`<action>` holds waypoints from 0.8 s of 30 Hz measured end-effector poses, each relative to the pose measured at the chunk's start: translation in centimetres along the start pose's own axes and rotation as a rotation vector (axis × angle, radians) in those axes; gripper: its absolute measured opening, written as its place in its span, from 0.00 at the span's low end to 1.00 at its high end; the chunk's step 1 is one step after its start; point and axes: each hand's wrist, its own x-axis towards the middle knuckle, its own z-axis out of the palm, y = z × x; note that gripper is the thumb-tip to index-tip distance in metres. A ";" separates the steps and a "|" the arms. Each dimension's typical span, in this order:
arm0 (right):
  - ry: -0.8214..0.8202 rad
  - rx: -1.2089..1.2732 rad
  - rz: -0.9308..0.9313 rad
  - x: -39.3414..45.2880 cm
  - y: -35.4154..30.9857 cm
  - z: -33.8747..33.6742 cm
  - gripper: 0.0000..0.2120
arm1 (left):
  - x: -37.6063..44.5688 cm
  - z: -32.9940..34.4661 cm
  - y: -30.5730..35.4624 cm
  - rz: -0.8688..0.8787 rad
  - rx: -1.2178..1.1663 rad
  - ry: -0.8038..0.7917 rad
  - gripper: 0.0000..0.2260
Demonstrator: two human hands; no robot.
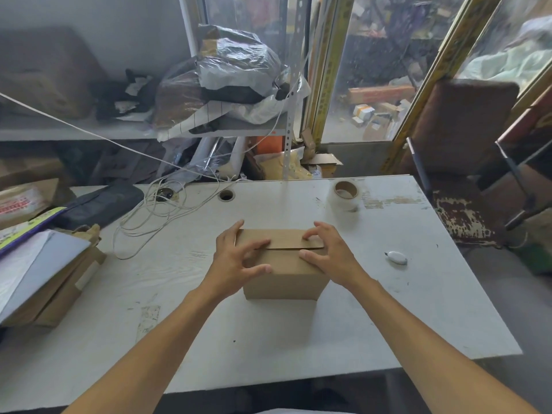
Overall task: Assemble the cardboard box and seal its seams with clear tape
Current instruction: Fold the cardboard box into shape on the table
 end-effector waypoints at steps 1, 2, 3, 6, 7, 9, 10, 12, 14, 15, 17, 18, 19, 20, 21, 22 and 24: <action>0.011 -0.009 -0.004 0.0 0.1 0.2 0.12 | 0.5 0.2 0.4 0.061 0.145 0.019 0.25; 0.021 0.000 -0.006 -0.1 0.2 0.3 0.12 | 1.2 0.5 0.9 0.120 0.263 0.030 0.27; 0.033 0.021 -0.003 -0.2 0.3 0.4 0.12 | 1.9 0.8 1.5 0.160 0.336 0.021 0.28; 0.041 0.108 0.030 -0.2 0.5 0.7 0.13 | 3.9 1.9 4.0 0.192 0.446 -0.086 0.30; 0.038 0.133 0.042 -0.2 0.7 0.6 0.14 | 4.4 2.5 4.7 0.193 0.483 -0.128 0.30; 0.024 0.279 0.091 -0.4 1.2 0.6 0.14 | 4.8 3.9 5.7 0.202 0.582 -0.176 0.34; 0.013 0.401 0.118 -0.5 1.6 0.6 0.16 | 5.0 4.6 6.0 0.202 0.641 -0.197 0.35; -0.022 0.551 0.115 -0.8 2.1 0.6 0.20 | 5.2 5.9 6.2 0.183 0.721 -0.240 0.37; -0.040 0.624 0.124 -0.6 2.3 0.6 0.23 | 5.5 6.7 6.5 0.159 0.743 -0.247 0.40; -0.057 0.641 0.130 -0.5 2.4 0.5 0.24 | 5.7 6.9 6.5 0.153 0.750 -0.246 0.41; -0.099 0.625 0.138 -0.1 2.3 0.3 0.25 | 6.0 7.0 6.6 0.147 0.744 -0.252 0.43; -0.125 0.583 0.142 0.0 2.4 0.1 0.26 | 6.0 7.0 6.5 0.145 0.726 -0.252 0.44; -0.143 0.502 0.126 0.0 2.7 -0.2 0.26 | 5.9 6.9 6.4 0.145 0.699 -0.246 0.45; -0.157 0.418 0.098 0.0 3.0 -0.4 0.27 | 5.8 6.8 6.3 0.146 0.658 -0.233 0.46; -0.172 0.363 0.074 0.0 3.3 -0.8 0.27 | 5.7 6.6 6.2 0.149 0.612 -0.220 0.47; -0.186 0.350 0.062 0.0 3.5 -1.1 0.27 | 5.7 6.5 6.1 0.154 0.579 -0.220 0.47; -0.223 0.338 0.047 0.0 3.9 -1.9 0.26 | 5.8 6.2 6.1 0.170 0.586 -0.246 0.48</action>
